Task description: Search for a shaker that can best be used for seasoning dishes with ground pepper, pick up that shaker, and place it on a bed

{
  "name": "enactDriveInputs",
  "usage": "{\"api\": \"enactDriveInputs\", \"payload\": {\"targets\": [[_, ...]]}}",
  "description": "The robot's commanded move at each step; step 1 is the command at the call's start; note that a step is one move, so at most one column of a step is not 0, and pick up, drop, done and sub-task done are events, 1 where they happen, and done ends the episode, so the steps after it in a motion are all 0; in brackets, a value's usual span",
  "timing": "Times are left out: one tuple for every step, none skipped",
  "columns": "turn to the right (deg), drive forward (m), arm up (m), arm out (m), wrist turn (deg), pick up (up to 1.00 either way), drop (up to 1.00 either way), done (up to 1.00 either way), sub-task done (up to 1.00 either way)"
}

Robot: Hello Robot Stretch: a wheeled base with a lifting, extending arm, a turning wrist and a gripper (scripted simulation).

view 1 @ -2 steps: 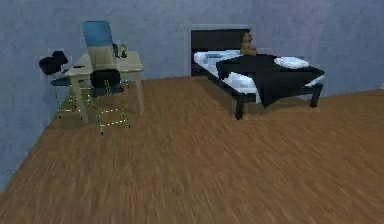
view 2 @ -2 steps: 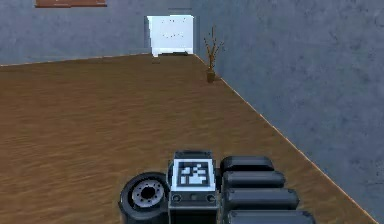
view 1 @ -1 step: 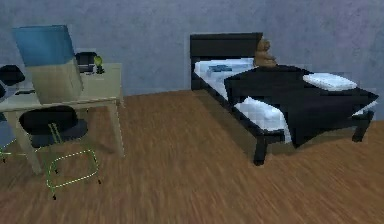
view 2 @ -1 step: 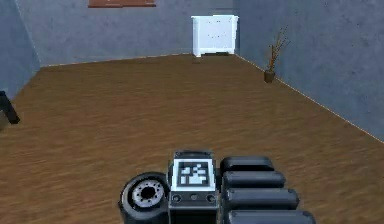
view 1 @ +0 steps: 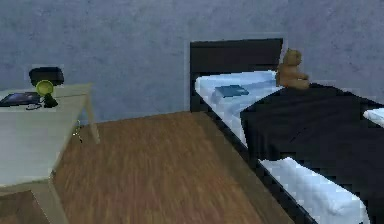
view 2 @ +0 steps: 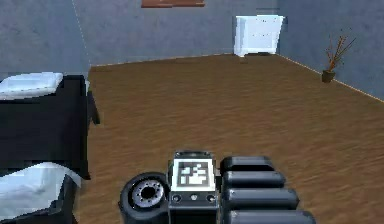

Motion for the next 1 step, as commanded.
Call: {"api": "enactDriveInputs", "payload": {"targets": [[0.0, 1.0, 0.0, 0.0, 0.0, 0.0, 0.0, 0.0, 0.0]]}}
